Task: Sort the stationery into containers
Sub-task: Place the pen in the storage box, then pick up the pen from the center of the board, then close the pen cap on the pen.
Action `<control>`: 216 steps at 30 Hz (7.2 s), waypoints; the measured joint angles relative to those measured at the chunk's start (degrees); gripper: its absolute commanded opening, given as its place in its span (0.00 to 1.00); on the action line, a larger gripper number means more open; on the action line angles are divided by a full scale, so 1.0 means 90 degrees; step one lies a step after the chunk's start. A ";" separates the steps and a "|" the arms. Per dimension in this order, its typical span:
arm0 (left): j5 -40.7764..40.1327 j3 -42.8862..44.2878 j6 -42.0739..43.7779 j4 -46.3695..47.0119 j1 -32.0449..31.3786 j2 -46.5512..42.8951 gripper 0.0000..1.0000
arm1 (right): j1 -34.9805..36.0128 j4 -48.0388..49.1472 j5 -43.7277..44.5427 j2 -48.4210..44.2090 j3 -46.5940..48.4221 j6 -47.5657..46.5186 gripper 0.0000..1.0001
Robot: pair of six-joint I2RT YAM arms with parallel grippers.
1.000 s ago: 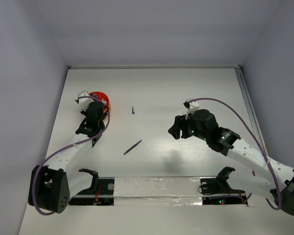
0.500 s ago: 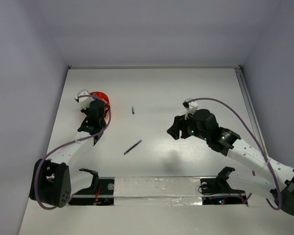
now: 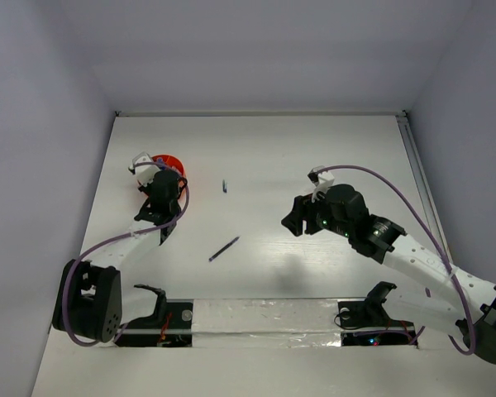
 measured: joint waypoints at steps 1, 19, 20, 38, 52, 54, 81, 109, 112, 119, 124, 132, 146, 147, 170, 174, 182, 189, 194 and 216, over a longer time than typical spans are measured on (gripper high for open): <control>-0.0002 -0.0019 -0.0005 0.0012 0.0000 0.0002 0.12 | 0.0000 0.0000 0.0002 0.0000 0.0000 0.0000 0.65; -0.0019 -0.0049 -0.0114 0.0172 0.0000 0.0049 0.40 | 0.0000 0.0002 -0.0005 0.0000 -0.0022 0.0000 0.65; -0.0019 -0.0049 -0.0119 0.0175 0.0000 0.0049 0.40 | 0.0000 0.0000 -0.0012 0.0000 -0.0022 0.0000 0.65; 0.1076 -0.0204 0.0027 0.0100 -0.0918 -0.2494 0.43 | 0.0107 0.0262 -0.0495 0.0721 -0.0051 0.0126 0.46; 0.3184 -0.0296 -0.0175 -0.0816 -0.1302 -0.3745 0.63 | 0.1678 0.1217 -0.0551 0.4109 0.0707 0.0865 0.76; 0.3325 -0.0180 -0.0134 -0.0952 -0.1302 -0.3946 0.64 | 0.1732 0.1282 -0.0466 0.4532 0.1001 0.0957 0.76; 0.4143 0.0051 0.0170 -0.1593 -0.1299 -0.5110 0.68 | 0.2353 0.0063 0.1851 0.6941 0.4170 0.0991 0.39; 0.4974 -0.0894 -0.0437 -0.1838 -0.1299 -0.4755 0.97 | 0.1299 0.0561 0.1982 0.3728 0.2193 0.0529 0.00; 0.5605 -0.1209 -0.0682 -0.1202 -0.1307 -0.4087 0.95 | 0.1015 0.1030 0.1736 0.3157 0.2154 0.0527 0.00; 0.6334 -0.1693 -0.1188 0.0073 -0.1666 -0.2990 0.87 | 0.0840 0.1838 0.1154 0.2783 0.1758 0.0636 0.00; 0.6445 -0.1690 -0.1384 0.1008 -0.1831 -0.2718 0.74 | 0.0845 0.2115 0.0736 0.2803 0.1727 0.0767 0.00; 0.6441 -0.1676 -0.1491 0.1761 -0.1933 -0.1858 0.56 | 0.0845 0.2664 0.0294 0.2800 0.1569 0.1035 0.00; 0.6241 -0.1639 -0.1576 0.2577 -0.2098 -0.1467 0.28 | 0.0845 0.2936 0.0024 0.2800 0.1358 0.1263 0.00; 0.6246 -0.1639 -0.1586 0.2608 -0.2101 -0.1438 0.30 | 0.0845 0.2985 0.0022 0.2800 0.1358 0.1292 0.00; 0.6186 -0.1639 -0.1447 0.2494 -0.2256 -0.1807 0.00 | 0.0918 0.3424 0.0406 0.2290 0.0901 0.1479 0.11; 0.6193 -0.1639 -0.1268 0.2331 -0.2266 -0.1855 0.00 | 0.0933 0.3359 0.0503 0.2251 0.0850 0.1498 0.34; 0.5904 -0.1639 -0.0823 0.1892 -0.2234 -0.2004 0.00 | 0.0755 0.2535 0.1027 0.1770 0.0843 0.1294 0.65; 0.5867 -0.1639 -0.0471 0.1690 -0.2217 -0.2004 0.00 | 0.0194 0.1785 0.1396 0.1183 0.0855 0.1154 0.55; 0.5877 -0.1639 -0.0209 0.1610 -0.2217 -0.2004 0.00 | -0.1025 0.0826 0.1336 0.1831 0.1112 0.0986 0.62; 0.5542 -0.1715 0.0471 0.1438 -0.2480 -0.2506 0.00 | -0.2446 -0.0032 0.1367 0.4804 0.2008 0.1073 0.61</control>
